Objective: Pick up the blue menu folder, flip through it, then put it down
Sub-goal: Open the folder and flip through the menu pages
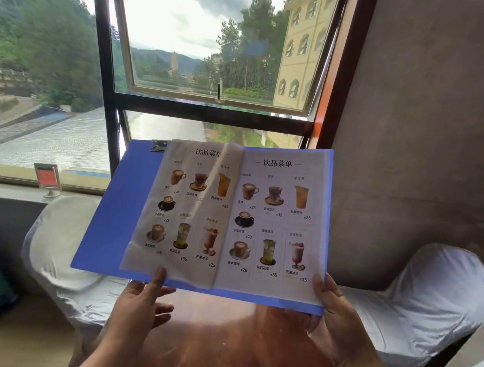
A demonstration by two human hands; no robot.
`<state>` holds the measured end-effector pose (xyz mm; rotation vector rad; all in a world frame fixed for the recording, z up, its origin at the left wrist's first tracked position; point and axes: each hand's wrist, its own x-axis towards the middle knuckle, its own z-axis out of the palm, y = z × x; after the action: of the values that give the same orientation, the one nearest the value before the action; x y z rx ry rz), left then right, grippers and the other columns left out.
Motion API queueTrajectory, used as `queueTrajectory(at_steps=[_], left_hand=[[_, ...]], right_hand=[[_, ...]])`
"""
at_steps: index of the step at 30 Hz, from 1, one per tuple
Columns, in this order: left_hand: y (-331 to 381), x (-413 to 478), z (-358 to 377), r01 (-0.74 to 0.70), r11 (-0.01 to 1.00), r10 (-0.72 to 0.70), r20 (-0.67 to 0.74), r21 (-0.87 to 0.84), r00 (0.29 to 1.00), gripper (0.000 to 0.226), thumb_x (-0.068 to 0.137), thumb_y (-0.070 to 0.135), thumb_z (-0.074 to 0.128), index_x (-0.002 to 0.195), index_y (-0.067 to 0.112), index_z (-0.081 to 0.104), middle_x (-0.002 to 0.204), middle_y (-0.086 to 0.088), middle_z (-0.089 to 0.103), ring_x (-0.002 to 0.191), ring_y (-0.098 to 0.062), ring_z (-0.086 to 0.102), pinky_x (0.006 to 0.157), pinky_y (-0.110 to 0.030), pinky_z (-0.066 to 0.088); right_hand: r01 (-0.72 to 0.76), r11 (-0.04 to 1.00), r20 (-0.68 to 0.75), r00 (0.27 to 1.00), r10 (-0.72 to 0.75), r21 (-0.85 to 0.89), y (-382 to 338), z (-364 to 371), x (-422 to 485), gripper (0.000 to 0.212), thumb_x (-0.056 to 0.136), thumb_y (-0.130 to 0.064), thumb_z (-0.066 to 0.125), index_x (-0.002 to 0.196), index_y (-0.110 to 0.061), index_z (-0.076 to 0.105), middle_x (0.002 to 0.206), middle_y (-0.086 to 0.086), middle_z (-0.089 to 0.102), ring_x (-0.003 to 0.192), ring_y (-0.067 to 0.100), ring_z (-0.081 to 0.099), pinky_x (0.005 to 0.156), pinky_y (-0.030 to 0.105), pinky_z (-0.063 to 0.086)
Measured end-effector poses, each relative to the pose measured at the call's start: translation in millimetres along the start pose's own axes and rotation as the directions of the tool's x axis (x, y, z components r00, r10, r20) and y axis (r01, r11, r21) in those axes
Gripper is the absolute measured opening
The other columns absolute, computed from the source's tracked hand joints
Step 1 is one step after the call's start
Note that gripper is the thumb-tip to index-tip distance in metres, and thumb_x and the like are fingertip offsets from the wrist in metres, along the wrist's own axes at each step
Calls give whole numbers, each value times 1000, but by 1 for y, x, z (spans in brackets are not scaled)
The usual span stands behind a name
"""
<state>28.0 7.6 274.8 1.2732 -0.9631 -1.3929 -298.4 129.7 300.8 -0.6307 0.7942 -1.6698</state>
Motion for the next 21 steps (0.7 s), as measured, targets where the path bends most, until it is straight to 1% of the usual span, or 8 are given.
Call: queueTrajectory(at_steps=[1,3,7,9,13,16,18,21], left_hand=[[-1,1,-1,-27,1000,27,-4,-5,1000,58,72,66,73,105,18,69,86,-1,83,66,-26,75,53,-35,61],[-4,4,-3,-67,998,67,-22,11,998,61,70,67,75,100,14,70,85,2,83,56,-18,73,53,-35,60],[-5,7,-4,-101,995,102,-43,21,994,64,67,69,76,95,11,70,85,1,83,51,-14,70,49,-32,57],[-6,7,-4,-106,994,107,-46,26,993,63,67,69,75,94,12,70,84,1,83,52,-15,70,50,-33,56],[-8,7,-5,-107,993,109,-39,48,993,59,70,66,75,94,12,69,83,3,83,51,-15,70,53,-36,57],[-7,7,-4,-121,992,123,-41,43,992,58,71,63,75,93,10,69,82,2,83,48,-12,69,52,-36,57],[-7,7,-3,-131,991,132,-39,31,990,56,72,62,75,94,10,69,82,2,82,47,-12,68,53,-37,57],[-6,6,-2,-149,989,149,-21,12,989,52,77,59,75,94,11,69,81,3,82,48,-13,68,57,-39,58]], right_hand=[[3,1000,-10,1000,-3,9,1,-3,1,37,99,-25,66,135,-16,70,131,25,73,114,47,72,72,56,68],[0,999,-17,1000,0,35,3,-6,3,36,101,-22,57,133,-15,72,129,25,74,111,47,74,71,55,69],[-2,1000,-23,1000,3,29,4,-4,4,36,100,-22,58,132,-16,72,128,25,74,111,46,74,73,57,68],[-5,1000,-32,999,5,17,4,-4,3,37,100,-22,59,134,-17,71,129,25,74,112,47,73,75,58,68],[-8,999,-22,1000,9,39,4,-2,3,39,97,-27,70,135,-17,71,132,24,73,115,47,72,77,58,68],[-17,999,-49,999,19,43,5,-5,5,35,100,-24,61,133,-19,72,131,23,73,116,47,72,74,57,68],[-19,999,-40,999,20,32,5,-4,5,37,96,-26,69,132,-19,73,131,23,74,115,47,72,73,56,69],[-22,1000,10,1000,22,12,2,0,4,65,75,-33,96,134,-19,72,130,23,74,116,47,72,73,56,68]])
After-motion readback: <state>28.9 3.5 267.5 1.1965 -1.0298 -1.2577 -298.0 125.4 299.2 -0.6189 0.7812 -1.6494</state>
